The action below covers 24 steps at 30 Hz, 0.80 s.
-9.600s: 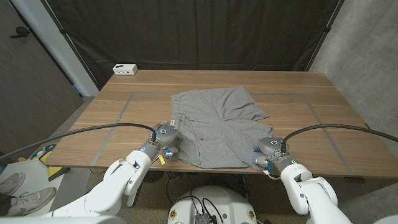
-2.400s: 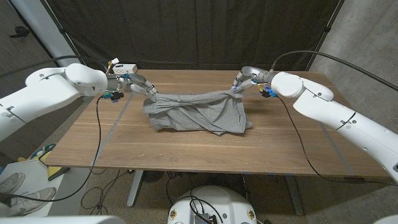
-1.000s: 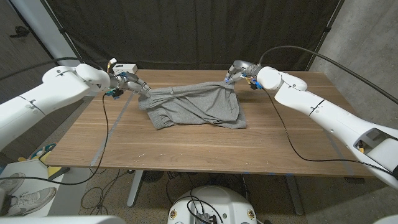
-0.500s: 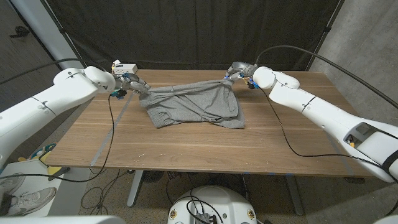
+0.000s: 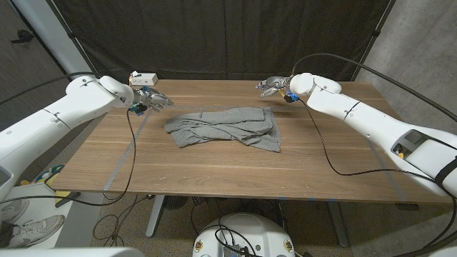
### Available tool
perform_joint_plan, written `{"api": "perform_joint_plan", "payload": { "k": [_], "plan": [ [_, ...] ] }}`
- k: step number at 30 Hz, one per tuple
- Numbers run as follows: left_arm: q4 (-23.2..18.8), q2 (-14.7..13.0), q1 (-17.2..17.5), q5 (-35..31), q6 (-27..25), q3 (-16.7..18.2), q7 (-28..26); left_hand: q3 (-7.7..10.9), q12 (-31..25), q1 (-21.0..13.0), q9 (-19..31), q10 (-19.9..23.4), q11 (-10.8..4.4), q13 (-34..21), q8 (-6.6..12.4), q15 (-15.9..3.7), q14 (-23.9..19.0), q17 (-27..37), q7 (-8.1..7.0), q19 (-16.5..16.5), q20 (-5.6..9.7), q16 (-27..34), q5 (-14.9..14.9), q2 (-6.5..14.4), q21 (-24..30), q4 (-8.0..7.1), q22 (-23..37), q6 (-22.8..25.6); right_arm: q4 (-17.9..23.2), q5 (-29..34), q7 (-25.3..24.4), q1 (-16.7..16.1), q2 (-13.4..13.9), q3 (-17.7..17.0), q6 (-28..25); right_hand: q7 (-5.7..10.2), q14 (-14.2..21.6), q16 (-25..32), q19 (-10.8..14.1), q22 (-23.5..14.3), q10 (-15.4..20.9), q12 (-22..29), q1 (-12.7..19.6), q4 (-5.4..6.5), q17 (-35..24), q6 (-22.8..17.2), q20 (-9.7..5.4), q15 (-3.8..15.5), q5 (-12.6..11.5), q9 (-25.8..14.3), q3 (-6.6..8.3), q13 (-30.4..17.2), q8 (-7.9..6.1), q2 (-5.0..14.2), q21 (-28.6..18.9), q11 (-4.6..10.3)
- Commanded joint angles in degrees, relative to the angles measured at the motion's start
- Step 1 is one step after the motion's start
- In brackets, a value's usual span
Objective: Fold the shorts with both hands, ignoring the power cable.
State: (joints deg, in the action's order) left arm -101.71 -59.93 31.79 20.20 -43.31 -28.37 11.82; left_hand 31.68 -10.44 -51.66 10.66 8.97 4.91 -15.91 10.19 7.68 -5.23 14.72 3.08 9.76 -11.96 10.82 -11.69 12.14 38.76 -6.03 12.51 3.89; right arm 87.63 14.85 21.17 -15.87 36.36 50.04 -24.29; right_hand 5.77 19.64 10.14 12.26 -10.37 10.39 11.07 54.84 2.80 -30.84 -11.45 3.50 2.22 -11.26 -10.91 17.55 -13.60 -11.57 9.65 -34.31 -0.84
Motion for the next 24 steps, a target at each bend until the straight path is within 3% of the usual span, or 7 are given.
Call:
{"api": "perform_joint_plan", "payload": {
  "k": [1,6,12,14,19,24],
  "plan": [
    [-2.06,-0.07,10.55,5.38,11.71,8.54,-9.81,-0.16,0.07,1.32,0.11,-3.10,0.23,0.87,0.17,-0.76,2.06,-0.60,-0.63,-0.54,1.15,0.00,0.33,-2.12,0.77,-0.54,0.01,-1.10,12.35,5.72,-12.41,-8.70,5.52,-2.93,-0.59,-0.36,-1.95,0.05,-0.38,-0.04,2.15,0.84,-1.50,0.63,0.90,-3.17,0.32,-0.01,0.25,-0.02,0.06,0.33,-0.90,-0.27,0.20,-0.21],
    [-2.10,-0.16,14.59,6.46,19.45,10.89,-11.14,-2.68,-0.15,4.76,0.02,-5.08,0.63,1.82,0.25,-0.28,3.89,-1.48,-0.48,1.07,1.37,-0.16,1.20,-3.71,0.27,-1.36,-0.23,-1.92,15.57,5.60,-16.89,-13.09,5.85,-5.72,-1.26,-0.52,-2.24,0.42,0.11,0.03,3.43,1.14,-3.12,1.21,1.79,-6.02,0.31,0.21,0.28,-0.01,-0.40,0.71,-1.53,-0.78,0.24,-0.19],
    [-2.52,0.31,18.56,6.61,26.65,12.68,-13.10,-6.04,-0.46,9.36,-0.08,-6.25,-0.08,2.70,0.48,-1.27,5.72,-2.29,-1.57,2.89,3.20,-0.16,1.93,-5.80,-0.53,-2.38,-0.52,-1.57,17.40,6.73,-22.71,-17.42,5.66,-7.50,-0.63,-0.64,-2.41,0.79,0.62,0.08,4.61,1.32,-5.68,2.45,2.57,-8.08,0.20,0.24,0.33,-0.02,-1.24,1.06,-1.74,-0.96,0.35,-0.37],
    [-2.67,0.75,20.14,6.63,29.11,13.44,-14.18,-8.79,-0.64,13.56,-0.14,-7.19,-0.07,3.35,0.43,-1.56,7.21,-2.77,-2.36,4.02,4.08,-0.14,1.95,-7.19,-1.17,-3.14,-0.75,-1.69,17.52,7.05,-24.13,-18.44,5.79,-7.82,0.40,-0.64,-2.45,0.84,0.57,0.09,4.71,1.31,-6.19,2.72,2.68,-8.11,0.17,0.20,0.35,-0.03,-1.42,1.11,-1.66,-0.96,0.42,-0.42],
    [-3.87,1.03,23.82,5.77,33.66,15.14,-16.84,-11.84,-0.39,18.41,-0.23,-9.70,-1.07,4.03,0.10,-2.54,10.70,-3.31,-4.59,7.02,5.29,-0.56,1.58,-8.66,-2.66,-3.43,-0.96,-3.17,19.07,7.47,-27.72,-21.49,5.65,-9.13,1.17,-0.21,-4.67,0.60,-0.81,0.15,3.72,0.60,-10.51,4.97,3.56,-7.63,0.44,-0.21,0.40,-0.10,-2.81,1.47,-0.76,-0.68,1.45,-0.24],
    [-5.80,0.69,27.23,4.64,35.71,16.71,-19.27,-13.18,-0.06,20.84,-0.32,-12.73,-2.47,4.57,-0.15,-3.86,14.11,-3.96,-6.43,8.46,6.93,-0.95,1.14,-8.90,-3.61,-2.75,-1.14,-5.17,20.36,7.86,-29.60,-23.81,5.59,-9.93,1.59,0.26,-7.52,0.17,-2.26,0.25,1.94,-0.11,-13.40,5.75,4.87,-6.48,0.10,0.40,0.25,-0.09,-3.51,1.77,0.16,-0.67,2.67,0.06]
  ]
}}
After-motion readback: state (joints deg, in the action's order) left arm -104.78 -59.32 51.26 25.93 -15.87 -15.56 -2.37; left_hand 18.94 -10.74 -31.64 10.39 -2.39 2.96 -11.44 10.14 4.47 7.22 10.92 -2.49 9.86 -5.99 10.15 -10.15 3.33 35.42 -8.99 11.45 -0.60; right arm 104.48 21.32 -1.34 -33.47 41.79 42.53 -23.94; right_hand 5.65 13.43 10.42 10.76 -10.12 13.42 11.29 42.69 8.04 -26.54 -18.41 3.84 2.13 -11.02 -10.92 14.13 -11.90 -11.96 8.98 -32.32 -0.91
